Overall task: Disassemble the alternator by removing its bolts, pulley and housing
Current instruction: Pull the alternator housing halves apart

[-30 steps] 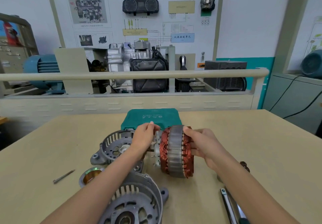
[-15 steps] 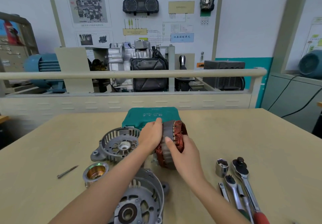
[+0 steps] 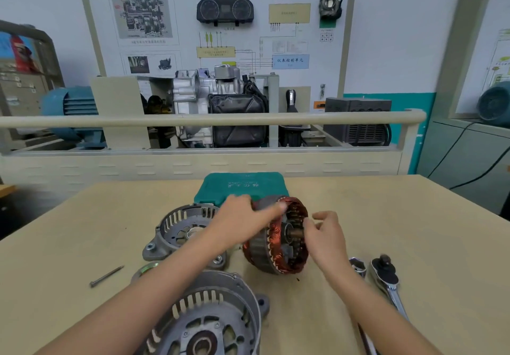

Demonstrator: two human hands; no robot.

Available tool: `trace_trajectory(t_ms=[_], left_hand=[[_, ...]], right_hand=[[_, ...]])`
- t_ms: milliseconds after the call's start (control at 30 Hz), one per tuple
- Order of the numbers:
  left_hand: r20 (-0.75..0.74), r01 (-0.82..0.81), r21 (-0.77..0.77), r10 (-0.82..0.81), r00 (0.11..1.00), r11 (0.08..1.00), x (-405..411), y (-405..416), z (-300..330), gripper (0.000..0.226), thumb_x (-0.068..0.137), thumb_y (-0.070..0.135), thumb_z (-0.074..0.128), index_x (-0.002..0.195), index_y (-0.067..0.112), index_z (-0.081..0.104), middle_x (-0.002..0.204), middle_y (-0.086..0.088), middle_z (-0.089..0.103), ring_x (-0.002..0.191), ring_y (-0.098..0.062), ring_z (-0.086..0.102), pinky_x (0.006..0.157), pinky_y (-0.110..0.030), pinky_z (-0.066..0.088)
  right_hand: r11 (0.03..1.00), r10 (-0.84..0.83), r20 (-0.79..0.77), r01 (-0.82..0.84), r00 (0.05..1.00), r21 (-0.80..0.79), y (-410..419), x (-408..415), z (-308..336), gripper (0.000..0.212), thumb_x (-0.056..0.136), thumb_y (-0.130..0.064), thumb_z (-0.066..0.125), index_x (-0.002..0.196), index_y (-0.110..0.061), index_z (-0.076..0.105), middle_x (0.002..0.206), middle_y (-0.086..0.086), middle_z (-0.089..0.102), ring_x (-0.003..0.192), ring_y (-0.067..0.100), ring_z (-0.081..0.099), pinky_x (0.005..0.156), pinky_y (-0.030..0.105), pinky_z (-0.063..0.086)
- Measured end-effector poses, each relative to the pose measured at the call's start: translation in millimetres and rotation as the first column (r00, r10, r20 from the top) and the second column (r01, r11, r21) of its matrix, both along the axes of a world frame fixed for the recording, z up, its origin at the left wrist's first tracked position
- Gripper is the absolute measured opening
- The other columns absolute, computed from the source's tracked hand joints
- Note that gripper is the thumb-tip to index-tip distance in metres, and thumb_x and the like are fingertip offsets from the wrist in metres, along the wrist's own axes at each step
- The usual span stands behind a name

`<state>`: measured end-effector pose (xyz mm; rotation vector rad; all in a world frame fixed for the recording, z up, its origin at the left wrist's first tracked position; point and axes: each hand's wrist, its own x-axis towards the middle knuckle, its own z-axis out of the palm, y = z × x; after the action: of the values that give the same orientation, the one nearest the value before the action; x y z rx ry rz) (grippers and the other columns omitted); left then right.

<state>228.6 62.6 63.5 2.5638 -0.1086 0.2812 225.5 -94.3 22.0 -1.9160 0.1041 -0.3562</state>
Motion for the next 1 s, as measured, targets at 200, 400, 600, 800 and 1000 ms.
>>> trace_trajectory(t_ms=[200, 400, 600, 800, 1000], left_hand=[[-0.141, -0.051, 0.137, 0.07, 0.988, 0.989, -11.5, -41.1, 10.8, 0.071, 0.087, 0.045, 0.055, 0.135, -0.001, 0.031, 0.13, -0.018, 0.039, 0.12, -0.032, 0.042, 0.099, -0.039, 0.041], [-0.248, -0.019, 0.198, 0.069, 0.966, 0.98, -4.8, -47.4, 24.9, 0.045, 0.091, 0.02, 0.047, 0.129, -0.001, 0.033, 0.133, -0.023, 0.039, 0.123, -0.037, 0.041, 0.102, -0.044, 0.039], [-0.205, -0.006, 0.282, 0.066, 0.976, 0.959, -4.7, -44.9, 22.5, 0.037, 0.09, 0.013, 0.045, 0.124, 0.005, 0.034, 0.125, -0.019, 0.035, 0.111, -0.038, 0.049, 0.091, -0.039, 0.044], [-0.222, 0.116, 0.329, -0.043, 0.974, 0.937, -6.9, -26.0, 22.6, 0.043, 0.087, 0.008, 0.053, 0.125, 0.006, 0.033, 0.12, -0.017, 0.037, 0.091, -0.028, 0.048, 0.071, -0.029, 0.039], [-0.177, 0.097, 0.254, -0.052, 0.983, 0.962, -6.8, -20.4, 18.2, 0.061, 0.088, 0.009, 0.056, 0.141, 0.01, 0.025, 0.126, -0.019, 0.038, 0.113, -0.035, 0.048, 0.086, -0.032, 0.04]], right_hand=[[0.911, 0.308, -0.312, -0.373, 0.899, -0.177, -7.9, 4.6, -3.4, 0.035, 0.099, -0.034, 0.038, 0.074, -0.013, 0.051, 0.062, 0.002, 0.054, 0.044, 0.008, 0.049, 0.036, 0.014, 0.034], [0.668, 0.446, -0.246, -0.503, 0.861, -0.548, -9.8, 6.2, 14.4, 0.036, 0.101, -0.021, 0.037, 0.065, -0.024, 0.036, 0.084, 0.004, 0.05, 0.081, 0.015, 0.046, 0.054, 0.015, 0.034], [0.617, 0.426, -0.276, -0.499, 0.862, -0.609, 0.0, -3.1, 15.3, 0.036, 0.103, -0.017, 0.028, 0.075, -0.008, 0.048, 0.096, 0.024, 0.059, 0.084, 0.029, 0.054, 0.071, 0.033, 0.04], [0.662, 0.379, -0.204, -0.419, 0.902, -0.622, 7.3, -10.8, 6.4, 0.023, 0.102, -0.024, 0.026, 0.09, -0.011, 0.041, 0.099, 0.018, 0.059, 0.094, 0.033, 0.058, 0.07, 0.028, 0.035], [0.865, 0.343, -0.348, -0.438, 0.873, -0.246, 21.5, -10.7, 8.9, 0.044, 0.1, -0.041, 0.032, 0.079, -0.006, 0.048, 0.081, 0.014, 0.06, 0.062, 0.026, 0.061, 0.045, 0.022, 0.044]])
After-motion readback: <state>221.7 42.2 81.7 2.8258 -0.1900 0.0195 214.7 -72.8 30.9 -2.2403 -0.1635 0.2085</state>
